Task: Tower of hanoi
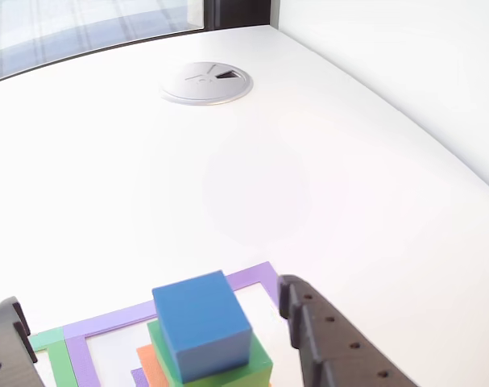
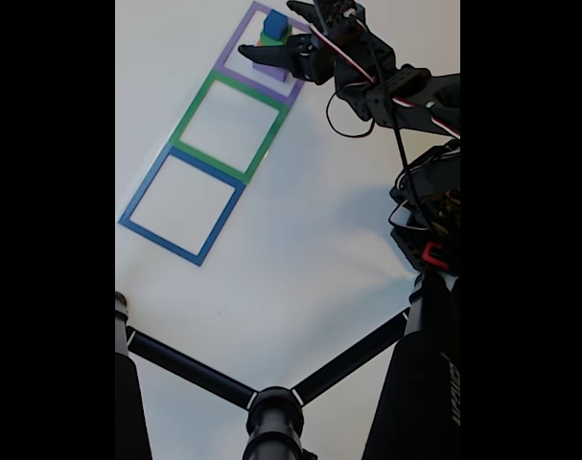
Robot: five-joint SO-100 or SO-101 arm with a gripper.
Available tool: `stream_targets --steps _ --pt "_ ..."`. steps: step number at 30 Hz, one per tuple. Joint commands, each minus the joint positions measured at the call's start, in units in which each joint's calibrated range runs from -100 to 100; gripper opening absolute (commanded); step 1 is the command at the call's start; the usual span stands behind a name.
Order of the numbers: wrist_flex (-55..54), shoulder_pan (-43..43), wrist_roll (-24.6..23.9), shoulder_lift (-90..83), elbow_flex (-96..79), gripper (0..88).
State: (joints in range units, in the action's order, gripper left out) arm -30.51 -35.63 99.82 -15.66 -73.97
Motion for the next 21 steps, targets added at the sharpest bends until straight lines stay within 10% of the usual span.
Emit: stream_targets --steps 1,21 --pt "-2.69 1.02 0.18 1.01 2.79 38.7" --pt "-4.71 2.46 0.18 3.19 1.52 22.5"
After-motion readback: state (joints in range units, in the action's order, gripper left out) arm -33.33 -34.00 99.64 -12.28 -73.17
